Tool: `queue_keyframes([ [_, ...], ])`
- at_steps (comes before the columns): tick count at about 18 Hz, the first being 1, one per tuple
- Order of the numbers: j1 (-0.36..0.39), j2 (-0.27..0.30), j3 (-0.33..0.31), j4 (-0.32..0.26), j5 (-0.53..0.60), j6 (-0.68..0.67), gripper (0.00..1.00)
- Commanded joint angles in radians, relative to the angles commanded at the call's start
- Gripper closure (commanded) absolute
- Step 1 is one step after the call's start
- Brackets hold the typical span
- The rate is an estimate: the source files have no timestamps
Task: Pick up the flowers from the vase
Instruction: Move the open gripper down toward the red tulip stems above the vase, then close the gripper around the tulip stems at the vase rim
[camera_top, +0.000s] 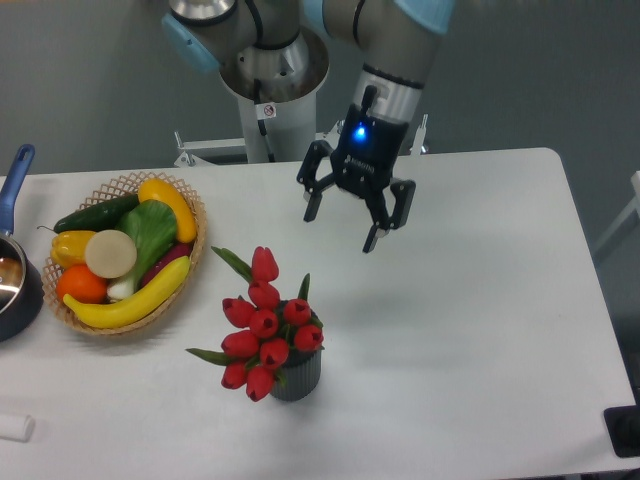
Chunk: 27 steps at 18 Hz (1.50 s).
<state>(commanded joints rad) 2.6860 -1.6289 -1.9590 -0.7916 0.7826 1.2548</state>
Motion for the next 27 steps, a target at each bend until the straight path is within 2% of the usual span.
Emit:
queue_keyframes([
  [3,-0.006,-0.040,0.005,0.044,-0.013,0.000,0.00],
  [8,-0.014,-0.080,0.011,0.048,-0.089,0.000,0.00],
  [14,-0.035,-0.155,0.066,0.054,-0.109,-0.002,0.00],
  [18,-0.051,-0.183,0.098,0.055,-0.109,-0.008,0.00],
  [24,-0.086,-0.224,0.104,0.083,-0.105,0.000,0.00],
  [27,-0.095,-0.227,0.106,0.084,-0.103,-0.002,0.00],
])
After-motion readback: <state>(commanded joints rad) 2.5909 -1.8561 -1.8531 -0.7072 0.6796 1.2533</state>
